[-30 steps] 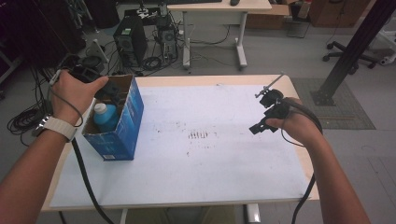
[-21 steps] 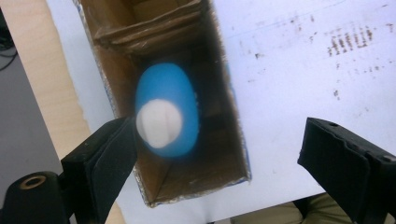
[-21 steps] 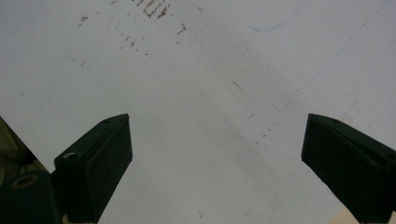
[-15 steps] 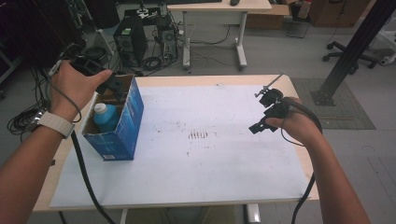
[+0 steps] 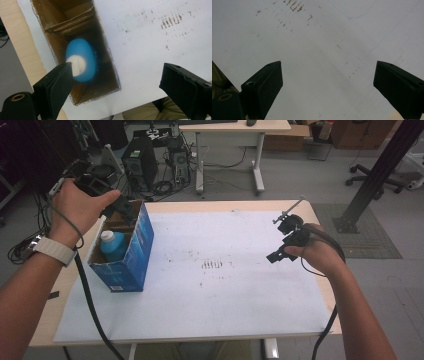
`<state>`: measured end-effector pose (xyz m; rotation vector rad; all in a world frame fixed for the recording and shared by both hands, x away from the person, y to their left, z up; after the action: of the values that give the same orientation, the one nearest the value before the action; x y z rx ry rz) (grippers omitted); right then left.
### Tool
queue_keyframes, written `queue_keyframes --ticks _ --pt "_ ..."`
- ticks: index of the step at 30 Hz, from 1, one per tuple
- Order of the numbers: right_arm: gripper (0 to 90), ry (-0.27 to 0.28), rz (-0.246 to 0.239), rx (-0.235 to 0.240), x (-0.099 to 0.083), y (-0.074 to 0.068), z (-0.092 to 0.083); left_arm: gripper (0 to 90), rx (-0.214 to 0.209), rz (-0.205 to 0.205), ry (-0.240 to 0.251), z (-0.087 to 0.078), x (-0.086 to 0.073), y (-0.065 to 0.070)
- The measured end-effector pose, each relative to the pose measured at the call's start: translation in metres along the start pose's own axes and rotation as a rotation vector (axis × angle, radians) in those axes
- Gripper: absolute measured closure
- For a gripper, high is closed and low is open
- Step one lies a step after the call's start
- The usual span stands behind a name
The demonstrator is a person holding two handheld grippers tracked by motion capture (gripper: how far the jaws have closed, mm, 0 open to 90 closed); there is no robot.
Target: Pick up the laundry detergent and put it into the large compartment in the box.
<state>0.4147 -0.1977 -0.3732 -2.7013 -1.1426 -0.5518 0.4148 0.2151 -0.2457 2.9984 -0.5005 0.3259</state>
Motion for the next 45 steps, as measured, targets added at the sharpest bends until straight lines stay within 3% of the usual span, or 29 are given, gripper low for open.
queue_keyframes --ticks 24,29,45 --pt "8.8 -0.001 0.006 0.003 -0.003 0.0 0.0 11.3 -0.046 0.078 -0.002 -0.007 0.003 0.029" --pt "8.8 0.002 0.003 0.002 -0.002 0.0 -0.001 11.1 -0.063 0.093 0.017 -0.007 0.002 0.038" --pt "8.8 0.005 -0.001 0.002 -0.001 -0.001 -0.002 11.0 -0.071 0.143 0.0 -0.004 0.0 0.06"
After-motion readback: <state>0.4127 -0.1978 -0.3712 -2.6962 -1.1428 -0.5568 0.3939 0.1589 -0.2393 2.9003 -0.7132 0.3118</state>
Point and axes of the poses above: each handheld gripper's, and its own axes: z roughly forward along the jaws, x roughly out of its top, y roughly to its right, the point moved 10 cm from there along z, roughly forward along the jaws, and after that the axes turned 3 degrees about -x, right-handed, at the moved point
